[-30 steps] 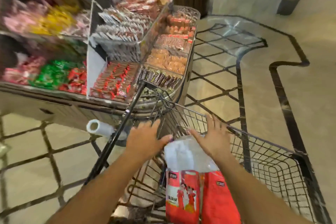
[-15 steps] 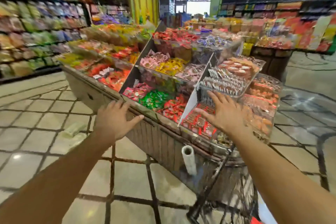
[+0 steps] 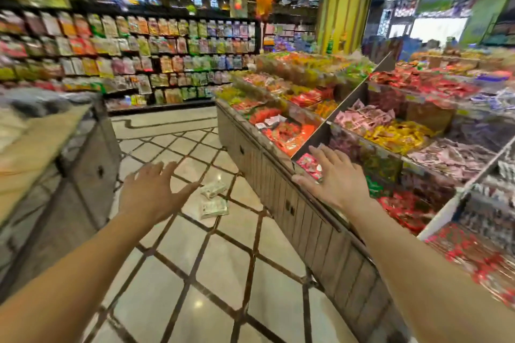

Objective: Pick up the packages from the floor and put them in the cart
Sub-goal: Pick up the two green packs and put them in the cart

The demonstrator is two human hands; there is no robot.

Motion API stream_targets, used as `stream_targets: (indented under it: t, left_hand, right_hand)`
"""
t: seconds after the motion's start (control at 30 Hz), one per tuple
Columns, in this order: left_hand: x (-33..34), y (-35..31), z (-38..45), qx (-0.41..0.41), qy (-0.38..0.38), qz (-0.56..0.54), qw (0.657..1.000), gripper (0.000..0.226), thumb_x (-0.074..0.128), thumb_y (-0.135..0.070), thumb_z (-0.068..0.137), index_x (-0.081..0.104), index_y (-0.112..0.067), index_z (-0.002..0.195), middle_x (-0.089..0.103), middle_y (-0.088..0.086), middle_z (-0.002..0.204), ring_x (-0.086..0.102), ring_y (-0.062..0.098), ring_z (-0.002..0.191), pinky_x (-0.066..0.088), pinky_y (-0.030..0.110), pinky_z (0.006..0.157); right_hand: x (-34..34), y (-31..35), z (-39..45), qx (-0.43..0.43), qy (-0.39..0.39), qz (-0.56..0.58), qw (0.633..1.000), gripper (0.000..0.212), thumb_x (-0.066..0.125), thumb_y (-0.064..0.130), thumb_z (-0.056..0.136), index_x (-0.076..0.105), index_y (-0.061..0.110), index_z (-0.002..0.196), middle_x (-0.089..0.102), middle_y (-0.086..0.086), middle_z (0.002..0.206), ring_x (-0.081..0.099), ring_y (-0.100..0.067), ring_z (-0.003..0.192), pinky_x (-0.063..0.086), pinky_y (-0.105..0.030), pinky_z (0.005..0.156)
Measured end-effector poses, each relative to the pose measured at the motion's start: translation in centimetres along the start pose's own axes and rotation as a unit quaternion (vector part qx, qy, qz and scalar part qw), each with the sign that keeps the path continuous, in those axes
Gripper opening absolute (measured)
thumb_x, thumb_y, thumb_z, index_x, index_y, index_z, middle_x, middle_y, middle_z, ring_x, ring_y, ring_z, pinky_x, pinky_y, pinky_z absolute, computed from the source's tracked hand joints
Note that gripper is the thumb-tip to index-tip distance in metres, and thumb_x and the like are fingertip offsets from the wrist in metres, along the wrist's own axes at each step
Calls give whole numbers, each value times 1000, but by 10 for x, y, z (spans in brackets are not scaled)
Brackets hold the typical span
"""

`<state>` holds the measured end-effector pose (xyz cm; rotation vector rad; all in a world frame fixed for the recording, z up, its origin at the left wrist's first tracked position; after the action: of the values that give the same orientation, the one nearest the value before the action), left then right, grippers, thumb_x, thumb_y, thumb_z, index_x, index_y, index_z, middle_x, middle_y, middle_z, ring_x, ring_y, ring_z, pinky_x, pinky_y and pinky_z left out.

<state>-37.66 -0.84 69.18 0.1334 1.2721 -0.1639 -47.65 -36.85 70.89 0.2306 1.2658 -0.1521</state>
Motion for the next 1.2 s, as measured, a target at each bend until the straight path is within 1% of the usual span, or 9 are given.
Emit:
stream_targets:
  t: [0.17,0.3,0.43,0.57,0.7,0.87,1.0,1.13,1.2]
  left_hand:
    - [38,35,69,-32,2,0,999,99,19,-91,85,36,-28,159,46,2,160,42,26,147,38,55,115]
    - [63,46,138,-33,-3,8,999,102,17,-92,84,37,-26,159,49,2,158,44,26,145,38,53,117]
    - [84,52,210,-51,-5,-1,999,99,19,-91,86,34,-27,161,46,4,160,41,26,148,35,51,119]
    - [99,61,274,-44,-10,18,999,102,14,-93,84,35,-28,160,46,3,161,40,26,148,36,53,118]
    - [115,71,345,-48,-20,10,999,104,12,-94,82,36,-29,159,46,3,161,40,26,149,35,54,118]
    - [156,90,435,-43,-25,11,999,102,13,-92,82,39,-28,158,47,4,160,40,29,148,35,52,118]
    - [190,113,517,-41,-13,2,999,100,16,-88,84,43,-24,156,54,4,153,50,29,140,43,52,111]
    - [208,127,600,-35,-14,-12,999,96,20,-81,84,45,-22,155,56,5,151,53,30,137,43,49,107]
    - [217,133,637,-27,-15,-11,999,92,24,-80,86,48,-21,153,60,6,145,56,30,132,45,49,103]
  right_hand:
    - [52,43,93,-54,9,28,998,109,14,97,75,17,37,166,21,1,175,21,-31,160,28,-60,124]
    - [92,57,177,-66,27,39,997,127,-5,105,61,18,37,166,19,2,175,20,-31,160,29,-62,123]
    - [114,66,260,-79,28,27,996,120,0,100,67,16,35,167,18,1,175,20,-32,160,30,-59,121]
    - [133,84,333,-94,33,31,995,127,-7,102,60,16,36,167,21,-1,174,21,-32,159,29,-59,122]
    - [161,111,404,-104,40,47,993,111,12,98,73,17,36,166,20,-1,174,18,-30,160,28,-62,123]
    - [201,149,494,-115,40,47,991,104,23,95,80,15,37,167,21,0,174,20,-29,159,34,-59,120]
    - [228,178,569,-120,38,41,991,108,15,93,76,18,34,167,25,-2,173,22,-28,159,36,-57,120]
    - [250,204,642,-117,35,22,992,89,35,81,93,23,31,166,33,1,170,29,-26,157,44,-49,113]
    - [264,215,674,-117,37,33,992,97,25,85,85,29,30,164,41,1,166,36,-26,153,47,-48,111]
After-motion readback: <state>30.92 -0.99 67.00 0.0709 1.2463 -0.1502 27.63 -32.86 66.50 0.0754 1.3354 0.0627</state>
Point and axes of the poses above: each hand's wrist, its own z-axis towards the middle knuckle, its own x-axis out of the palm, y = z × x, the point moved 5 cm from there along z, towards the middle knuckle
